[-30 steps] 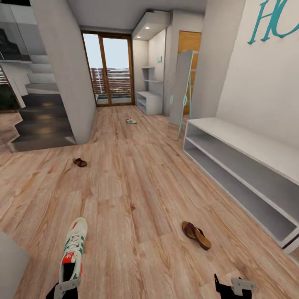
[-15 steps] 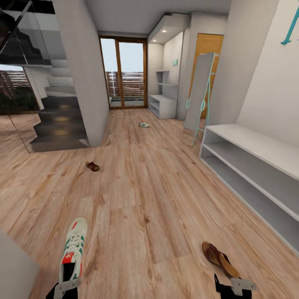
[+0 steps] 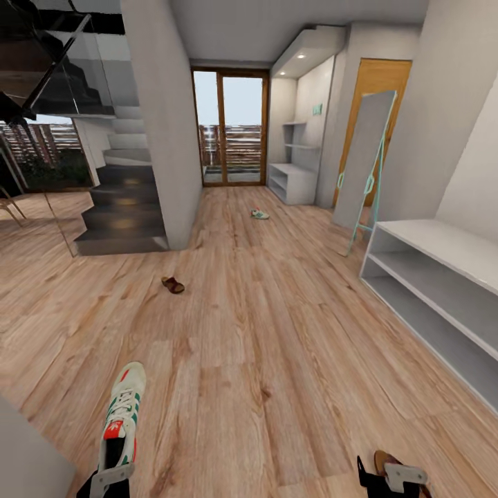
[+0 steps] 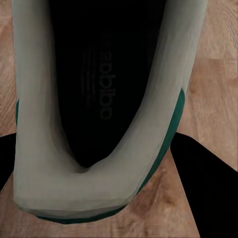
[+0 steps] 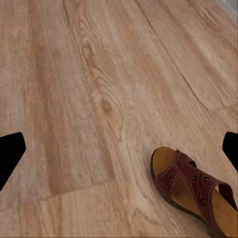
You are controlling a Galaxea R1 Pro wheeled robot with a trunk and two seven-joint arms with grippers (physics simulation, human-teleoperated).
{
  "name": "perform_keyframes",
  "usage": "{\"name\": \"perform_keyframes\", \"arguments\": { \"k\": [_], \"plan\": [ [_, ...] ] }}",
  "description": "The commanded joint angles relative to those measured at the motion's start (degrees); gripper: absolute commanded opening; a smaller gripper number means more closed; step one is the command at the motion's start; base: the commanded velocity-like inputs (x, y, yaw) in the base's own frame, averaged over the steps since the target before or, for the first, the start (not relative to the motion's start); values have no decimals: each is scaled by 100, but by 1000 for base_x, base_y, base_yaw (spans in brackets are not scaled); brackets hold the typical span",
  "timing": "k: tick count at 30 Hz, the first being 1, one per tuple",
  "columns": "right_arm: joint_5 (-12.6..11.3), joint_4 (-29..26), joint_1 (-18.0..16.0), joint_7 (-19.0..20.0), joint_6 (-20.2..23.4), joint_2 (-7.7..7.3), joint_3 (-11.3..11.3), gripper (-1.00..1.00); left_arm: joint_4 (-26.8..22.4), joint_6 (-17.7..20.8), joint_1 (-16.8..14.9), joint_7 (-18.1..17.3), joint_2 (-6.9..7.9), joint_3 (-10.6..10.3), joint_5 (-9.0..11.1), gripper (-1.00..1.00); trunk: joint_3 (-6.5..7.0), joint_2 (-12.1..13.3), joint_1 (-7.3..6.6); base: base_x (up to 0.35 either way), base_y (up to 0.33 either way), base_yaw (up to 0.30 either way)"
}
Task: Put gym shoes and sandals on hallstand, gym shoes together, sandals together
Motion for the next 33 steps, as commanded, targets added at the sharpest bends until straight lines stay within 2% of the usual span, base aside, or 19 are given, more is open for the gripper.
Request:
{"name": "perform_keyframes", "arguments": {
  "k": [1, 5, 33],
  "plan": [
    [59, 2, -3, -4, -18, 3, -31, 100, 6, -18, -6, -24, -3, 36, -14, -100, 3, -2, 2, 337, 7, 166],
    [58, 4, -3, 2, -17, 3, -31, 100, 11, -18, -6, -24, -3, 35, -15, -100, 24, -2, 2, 338, 3, 124],
    [57, 7, -3, 5, -13, 3, -31, 100, 15, -18, -6, -24, -3, 35, -6, -100, 25, -2, 2, 339, 0, 1]
  ]
}}
